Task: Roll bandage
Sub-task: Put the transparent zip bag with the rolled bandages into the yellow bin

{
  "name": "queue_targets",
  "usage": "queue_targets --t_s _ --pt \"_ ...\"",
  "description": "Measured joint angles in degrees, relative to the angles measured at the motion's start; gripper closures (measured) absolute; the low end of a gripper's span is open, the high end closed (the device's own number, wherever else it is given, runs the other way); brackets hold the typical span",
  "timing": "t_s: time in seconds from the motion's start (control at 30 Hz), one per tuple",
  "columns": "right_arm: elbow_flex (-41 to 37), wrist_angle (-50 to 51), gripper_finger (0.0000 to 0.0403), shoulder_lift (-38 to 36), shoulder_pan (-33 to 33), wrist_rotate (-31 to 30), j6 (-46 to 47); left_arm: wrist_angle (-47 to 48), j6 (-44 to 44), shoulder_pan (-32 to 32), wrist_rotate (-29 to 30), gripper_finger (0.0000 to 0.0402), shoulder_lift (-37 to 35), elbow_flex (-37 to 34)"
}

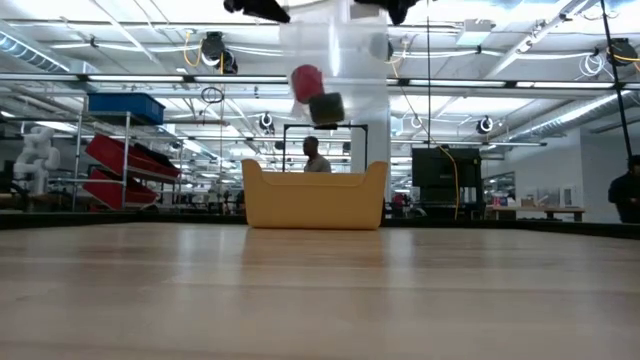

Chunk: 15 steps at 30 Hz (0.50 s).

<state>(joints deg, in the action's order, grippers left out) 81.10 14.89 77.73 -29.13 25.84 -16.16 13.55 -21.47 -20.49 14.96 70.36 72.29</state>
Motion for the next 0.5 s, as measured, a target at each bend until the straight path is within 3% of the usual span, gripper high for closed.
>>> queue_targets --t_s 0.27,0.5 --pt "0.0 -4.15 0.0403 6.81 -5.56 2.69 -0.02 0.78 0.17 -8.22 -7.6 0.04 3.11 -0.37" --pt "0.0 -4.49 0.0403 11.67 -9.04 6.02 0.23 0.97 0.13 -11.94 -8.88 0.04 8.75 -1.53"
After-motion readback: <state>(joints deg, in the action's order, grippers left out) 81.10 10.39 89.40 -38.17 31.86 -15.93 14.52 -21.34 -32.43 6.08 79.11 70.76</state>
